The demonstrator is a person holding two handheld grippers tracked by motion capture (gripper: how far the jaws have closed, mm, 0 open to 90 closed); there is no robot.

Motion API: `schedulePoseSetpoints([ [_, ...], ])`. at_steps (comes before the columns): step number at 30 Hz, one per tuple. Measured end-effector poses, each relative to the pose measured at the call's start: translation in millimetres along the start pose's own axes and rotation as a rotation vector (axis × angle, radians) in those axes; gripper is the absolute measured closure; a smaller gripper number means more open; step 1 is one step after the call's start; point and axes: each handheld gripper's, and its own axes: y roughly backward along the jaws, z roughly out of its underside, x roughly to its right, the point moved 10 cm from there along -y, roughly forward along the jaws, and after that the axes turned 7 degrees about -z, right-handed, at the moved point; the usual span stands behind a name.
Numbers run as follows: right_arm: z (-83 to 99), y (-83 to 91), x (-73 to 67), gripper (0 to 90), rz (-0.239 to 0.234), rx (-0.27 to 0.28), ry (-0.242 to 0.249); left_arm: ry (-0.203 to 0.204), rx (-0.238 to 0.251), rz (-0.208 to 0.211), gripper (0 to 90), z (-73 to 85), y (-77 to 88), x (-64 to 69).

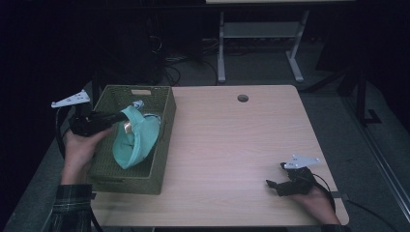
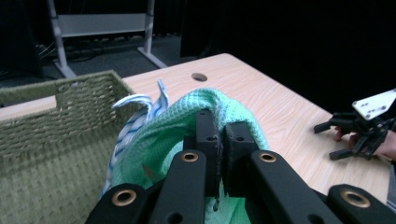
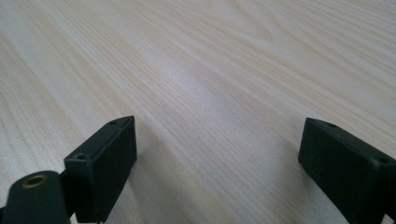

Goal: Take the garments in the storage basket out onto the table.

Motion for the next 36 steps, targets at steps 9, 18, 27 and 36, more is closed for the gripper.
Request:
schedulePoseSetpoints([
  [9,-0.1,0.0,0.1,11.2,0.001,0.001,-0.002,-0.032,0.023,0.028,86.7,-20.2,-0.9,17.6],
  [18,-0.1,0.0,0.3,11.2,0.002,0.001,-0.002,-0.056,0.034,0.054,86.8,-35.2,-3.9,33.7],
  [27,-0.1,0.0,0.3,11.2,0.002,0.001,-0.003,-0.084,0.038,0.084,86.8,-47.4,-13.5,52.6],
  [36,-0.1,0.1,0.3,11.3,0.002,0.001,-0.003,-0.117,0.037,0.126,86.8,-56.7,-30.8,77.9],
])
